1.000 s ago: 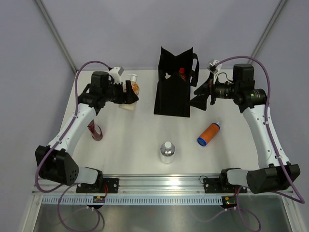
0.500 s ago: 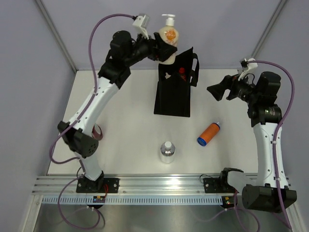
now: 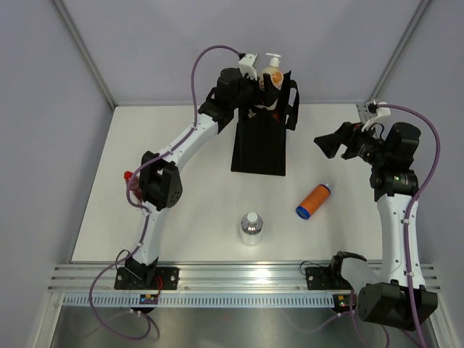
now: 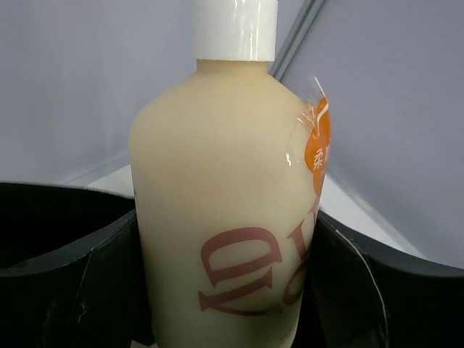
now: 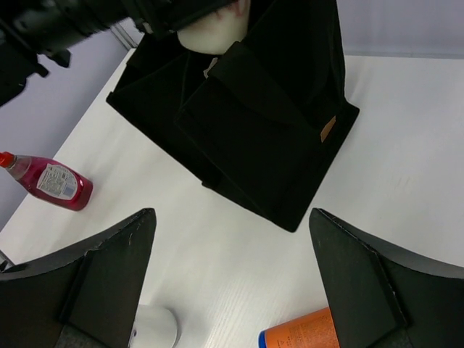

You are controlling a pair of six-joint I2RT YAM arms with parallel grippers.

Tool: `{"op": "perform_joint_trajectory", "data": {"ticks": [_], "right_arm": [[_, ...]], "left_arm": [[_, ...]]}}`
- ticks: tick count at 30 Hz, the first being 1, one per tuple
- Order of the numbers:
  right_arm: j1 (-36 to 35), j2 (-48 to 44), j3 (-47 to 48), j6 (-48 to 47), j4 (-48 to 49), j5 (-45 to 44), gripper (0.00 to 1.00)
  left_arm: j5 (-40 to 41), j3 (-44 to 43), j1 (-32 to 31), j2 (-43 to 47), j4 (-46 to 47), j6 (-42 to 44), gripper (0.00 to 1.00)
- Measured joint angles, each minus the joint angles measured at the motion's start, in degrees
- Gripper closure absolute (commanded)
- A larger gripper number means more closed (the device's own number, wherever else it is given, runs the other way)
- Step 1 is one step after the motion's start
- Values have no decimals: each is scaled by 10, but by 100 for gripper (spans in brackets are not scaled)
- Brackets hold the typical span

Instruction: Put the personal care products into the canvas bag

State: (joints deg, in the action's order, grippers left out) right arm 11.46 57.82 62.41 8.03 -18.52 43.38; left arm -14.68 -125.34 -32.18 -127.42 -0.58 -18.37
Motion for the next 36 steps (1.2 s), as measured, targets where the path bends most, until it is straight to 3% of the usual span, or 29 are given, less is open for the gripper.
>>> {"op": "perform_joint_trajectory", "data": {"ticks": [5, 11, 16, 19, 27, 36], "right_arm": [[4, -9, -10, 2, 7, 9, 5], [7, -8, -14, 6, 16, 13, 5], [7, -8, -14, 8, 24, 13, 4], [7, -8, -17, 8, 24, 13, 4], [10, -8, -22, 7, 24, 13, 4], [14, -7, -26, 7, 25, 13, 3]], "left_arm": [[-4, 26, 0, -11, -7, 27, 100], [-42, 136, 0, 60, 19, 52, 100], [-71, 148, -1, 80, -10, 80, 96], [-79, 135, -1, 78, -36, 87, 88], [-78, 109, -2, 64, -61, 91, 54], [-49, 83, -2, 40, -52, 93, 40]]}}
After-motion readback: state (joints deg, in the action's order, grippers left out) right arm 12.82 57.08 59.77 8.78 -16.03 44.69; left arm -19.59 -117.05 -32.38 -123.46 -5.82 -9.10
